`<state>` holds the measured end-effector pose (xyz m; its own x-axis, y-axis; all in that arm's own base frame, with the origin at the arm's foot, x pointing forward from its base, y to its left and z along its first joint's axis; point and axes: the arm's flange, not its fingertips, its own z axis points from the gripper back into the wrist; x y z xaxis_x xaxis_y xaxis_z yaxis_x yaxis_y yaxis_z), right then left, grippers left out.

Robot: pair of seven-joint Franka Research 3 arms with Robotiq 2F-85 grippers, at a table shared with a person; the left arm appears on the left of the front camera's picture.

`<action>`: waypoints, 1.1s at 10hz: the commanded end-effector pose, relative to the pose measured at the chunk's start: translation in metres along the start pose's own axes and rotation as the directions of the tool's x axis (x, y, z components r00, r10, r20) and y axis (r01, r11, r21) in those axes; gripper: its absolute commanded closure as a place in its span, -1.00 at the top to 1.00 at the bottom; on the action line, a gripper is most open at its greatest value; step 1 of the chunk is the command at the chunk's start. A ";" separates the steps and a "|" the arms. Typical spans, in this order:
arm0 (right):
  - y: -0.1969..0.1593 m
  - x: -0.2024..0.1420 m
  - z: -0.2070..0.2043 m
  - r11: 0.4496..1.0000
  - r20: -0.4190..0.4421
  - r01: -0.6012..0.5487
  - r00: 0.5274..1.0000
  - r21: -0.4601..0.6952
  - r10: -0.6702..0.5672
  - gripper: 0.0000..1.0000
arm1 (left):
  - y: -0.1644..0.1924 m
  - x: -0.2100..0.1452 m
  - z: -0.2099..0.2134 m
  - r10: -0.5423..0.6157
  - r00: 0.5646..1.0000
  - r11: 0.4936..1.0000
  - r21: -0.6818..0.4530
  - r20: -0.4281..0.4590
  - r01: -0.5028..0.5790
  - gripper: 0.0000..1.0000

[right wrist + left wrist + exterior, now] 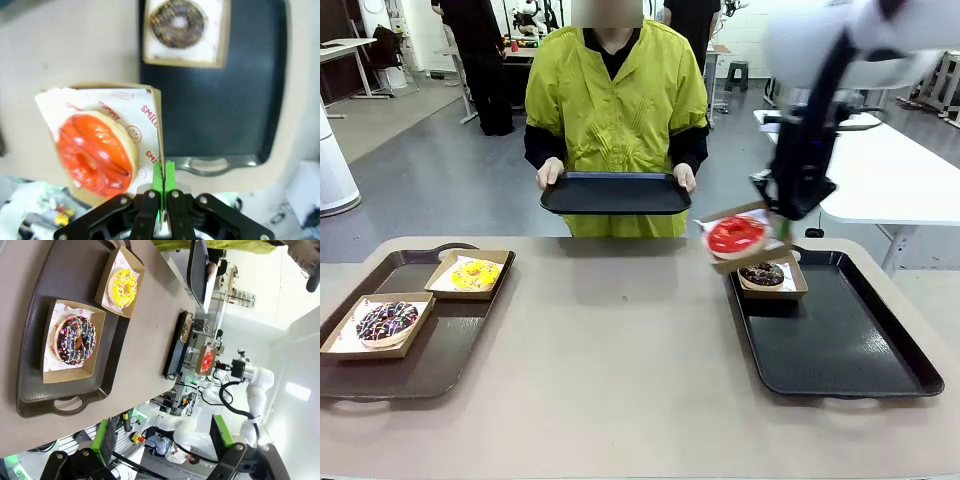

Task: Individually package the donuts and arrange them on the tray.
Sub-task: Place the picked Paper togo box on the Handle tray.

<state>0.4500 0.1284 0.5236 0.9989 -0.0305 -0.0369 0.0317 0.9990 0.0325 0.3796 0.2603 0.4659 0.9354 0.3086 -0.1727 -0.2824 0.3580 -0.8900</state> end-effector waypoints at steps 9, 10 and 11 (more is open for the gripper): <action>-0.145 -0.038 -0.098 1.000 -0.030 0.008 1.000 0.027 -0.007 -0.97 | -0.002 -0.003 0.002 -0.005 1.000 1.000 -0.004 0.003 0.005 1.00; -0.145 -0.038 -0.098 1.000 -0.030 0.008 1.000 0.027 -0.007 -0.97 | -0.002 -0.003 0.002 -0.005 1.000 1.000 -0.004 0.003 0.005 1.00; -0.145 -0.038 -0.098 1.000 -0.030 0.008 1.000 0.027 -0.007 -0.97 | -0.002 -0.003 0.002 -0.005 1.000 1.000 -0.004 0.003 0.005 1.00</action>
<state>0.4083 -0.0099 0.4157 0.9970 -0.0328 -0.0695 0.0369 0.9976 0.0578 0.3795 0.2604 0.4661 0.9354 0.3089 -0.1723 -0.2822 0.3583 -0.8899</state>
